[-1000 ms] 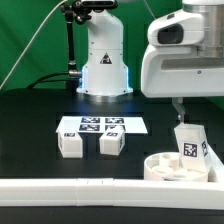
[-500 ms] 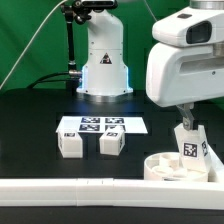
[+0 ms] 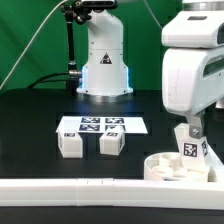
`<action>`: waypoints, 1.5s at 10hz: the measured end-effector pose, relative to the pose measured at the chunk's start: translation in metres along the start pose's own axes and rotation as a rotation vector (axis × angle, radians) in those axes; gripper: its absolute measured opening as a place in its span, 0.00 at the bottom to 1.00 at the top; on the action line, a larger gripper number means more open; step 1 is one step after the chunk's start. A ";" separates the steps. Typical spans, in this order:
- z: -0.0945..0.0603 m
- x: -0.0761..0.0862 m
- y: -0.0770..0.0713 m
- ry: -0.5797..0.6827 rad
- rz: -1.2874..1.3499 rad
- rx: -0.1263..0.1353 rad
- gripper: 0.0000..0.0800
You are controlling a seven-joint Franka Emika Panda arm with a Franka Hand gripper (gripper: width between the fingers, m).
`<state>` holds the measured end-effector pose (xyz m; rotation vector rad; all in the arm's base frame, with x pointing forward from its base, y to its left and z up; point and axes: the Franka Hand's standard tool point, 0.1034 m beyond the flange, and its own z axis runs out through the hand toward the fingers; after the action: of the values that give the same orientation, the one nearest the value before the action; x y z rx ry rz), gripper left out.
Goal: Assemble stool
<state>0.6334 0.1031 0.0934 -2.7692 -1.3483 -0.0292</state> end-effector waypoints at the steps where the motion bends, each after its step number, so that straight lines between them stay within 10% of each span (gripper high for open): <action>1: 0.004 -0.006 0.000 0.000 -0.066 -0.002 0.81; 11: 0.022 -0.018 -0.004 0.019 -0.062 -0.039 0.81; 13: 0.020 -0.013 -0.007 0.021 -0.045 -0.039 0.48; 15: 0.021 -0.012 -0.008 0.022 -0.043 -0.038 0.42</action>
Offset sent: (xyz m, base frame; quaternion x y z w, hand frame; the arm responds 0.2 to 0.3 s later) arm 0.0000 0.0000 0.0000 0.0000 0.0000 -0.0650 0.9979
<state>0.6194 0.1002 0.0724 -2.7618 -1.4162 -0.0877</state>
